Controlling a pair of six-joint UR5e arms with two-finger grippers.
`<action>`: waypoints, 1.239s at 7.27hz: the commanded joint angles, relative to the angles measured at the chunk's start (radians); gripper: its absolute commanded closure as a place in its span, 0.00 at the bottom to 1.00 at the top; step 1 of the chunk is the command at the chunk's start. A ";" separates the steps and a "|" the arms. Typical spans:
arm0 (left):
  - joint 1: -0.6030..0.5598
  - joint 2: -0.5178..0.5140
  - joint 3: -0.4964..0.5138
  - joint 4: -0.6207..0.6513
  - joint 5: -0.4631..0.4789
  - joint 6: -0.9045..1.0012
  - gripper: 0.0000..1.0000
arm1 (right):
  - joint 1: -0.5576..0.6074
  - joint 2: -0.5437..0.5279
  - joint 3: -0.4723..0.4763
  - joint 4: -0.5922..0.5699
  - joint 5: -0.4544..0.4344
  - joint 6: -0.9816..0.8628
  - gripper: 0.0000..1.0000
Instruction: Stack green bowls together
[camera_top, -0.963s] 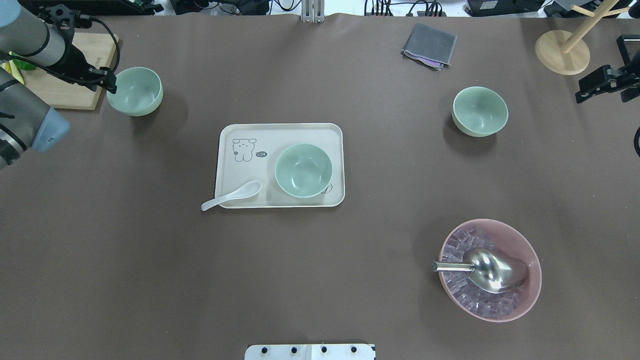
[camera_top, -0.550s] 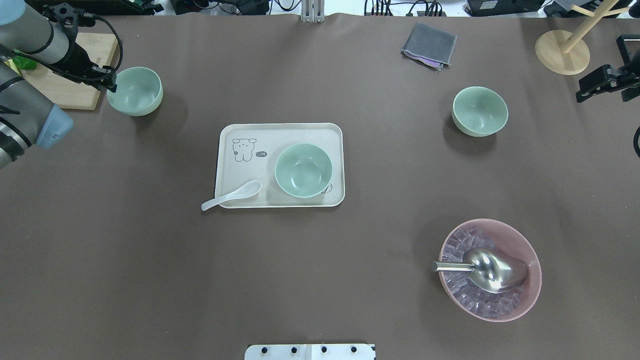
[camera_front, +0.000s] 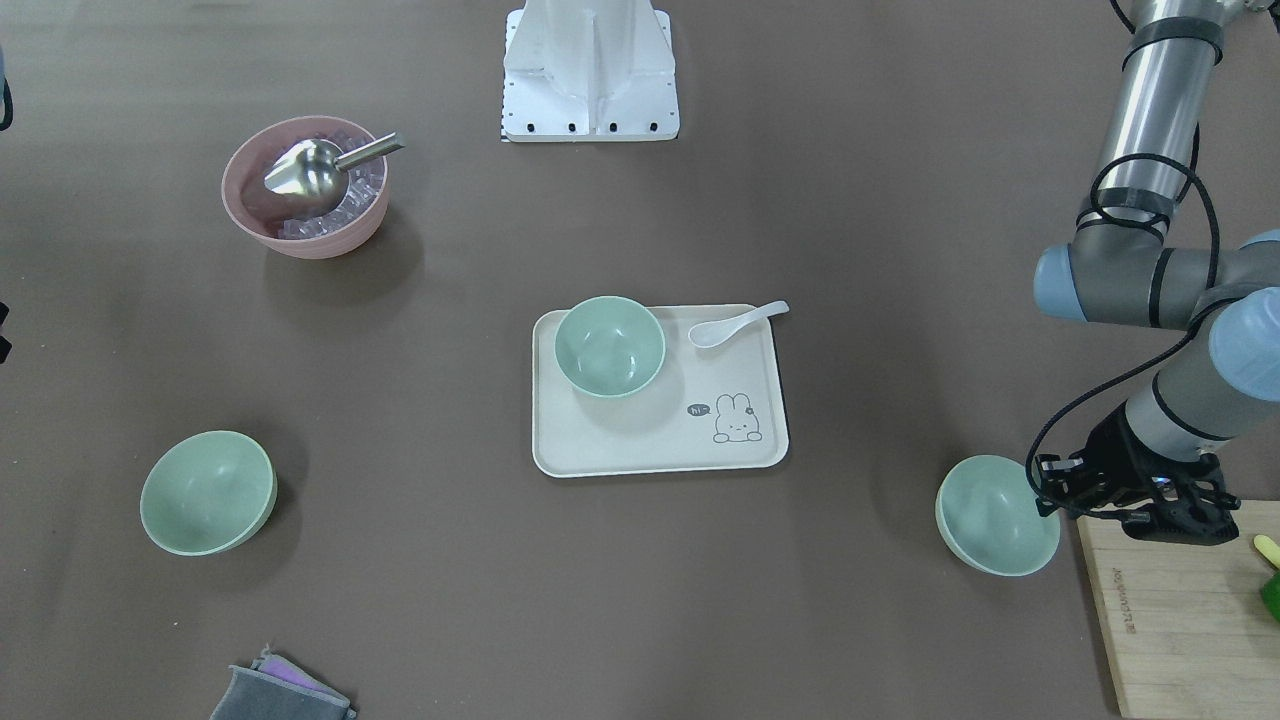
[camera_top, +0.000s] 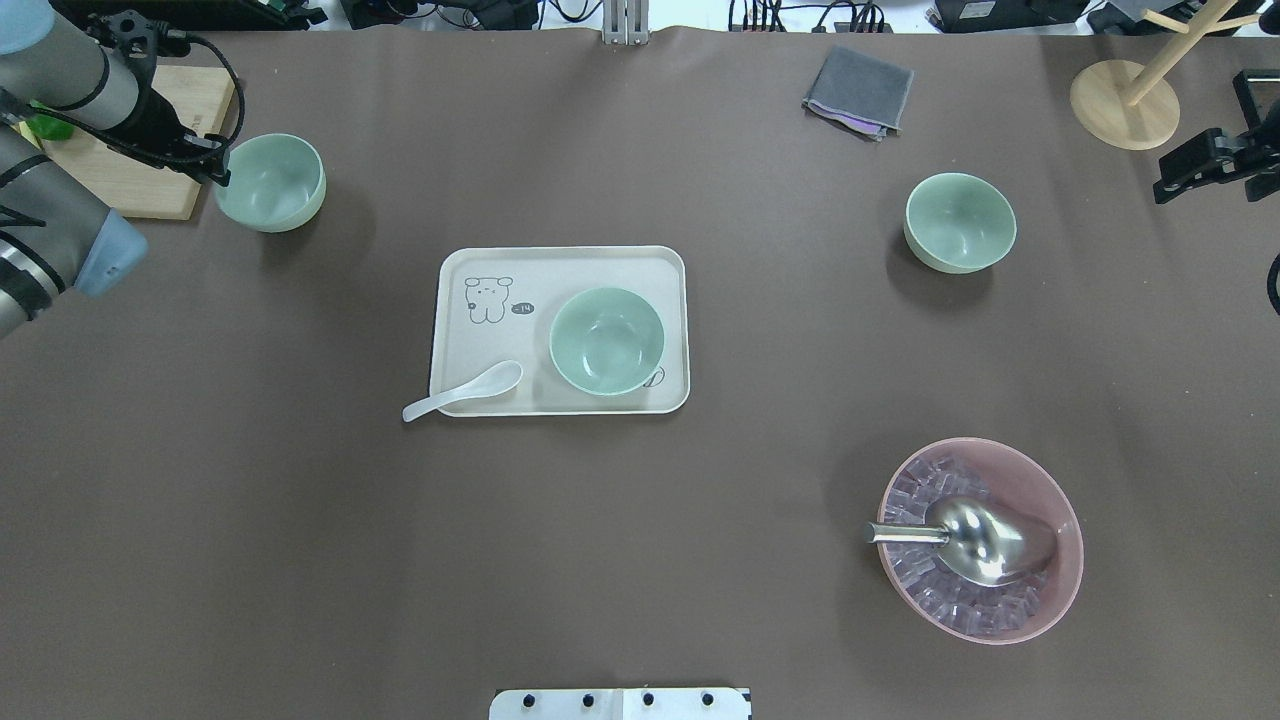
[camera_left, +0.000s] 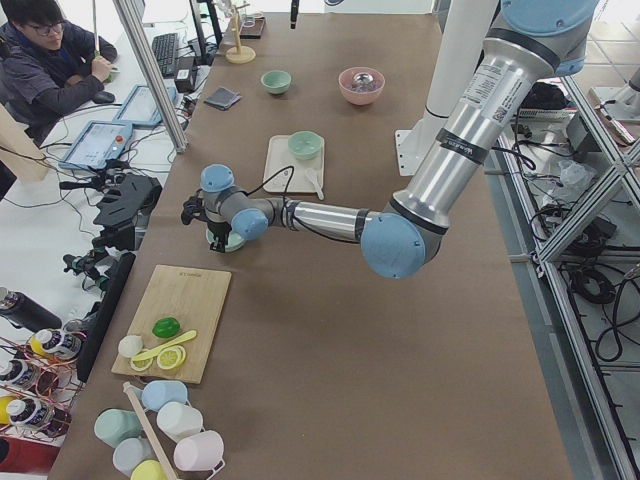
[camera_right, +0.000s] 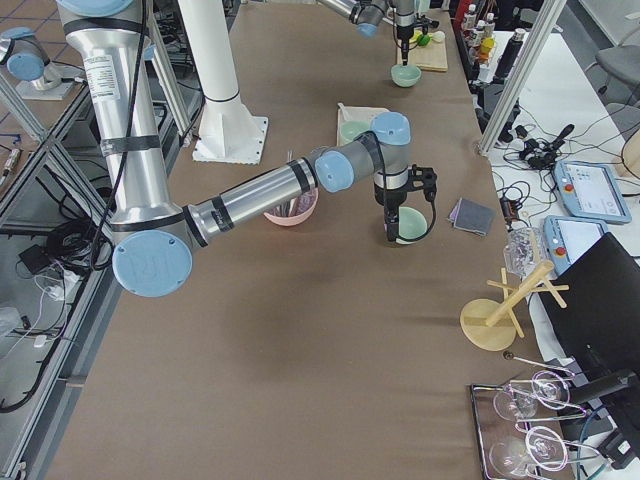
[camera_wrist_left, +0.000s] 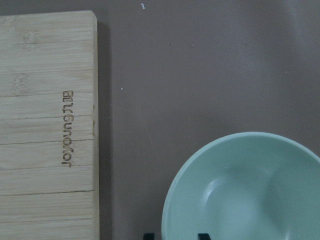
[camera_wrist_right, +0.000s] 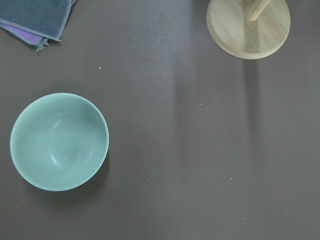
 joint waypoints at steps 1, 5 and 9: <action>0.001 -0.002 0.021 -0.019 0.000 0.000 0.67 | -0.001 -0.002 -0.001 -0.001 -0.004 0.000 0.06; 0.001 -0.008 0.026 -0.019 0.000 0.000 0.71 | -0.001 -0.006 0.002 0.001 -0.007 0.000 0.06; 0.001 -0.008 0.027 -0.025 0.000 0.002 0.74 | -0.001 -0.009 0.002 0.001 -0.008 0.000 0.05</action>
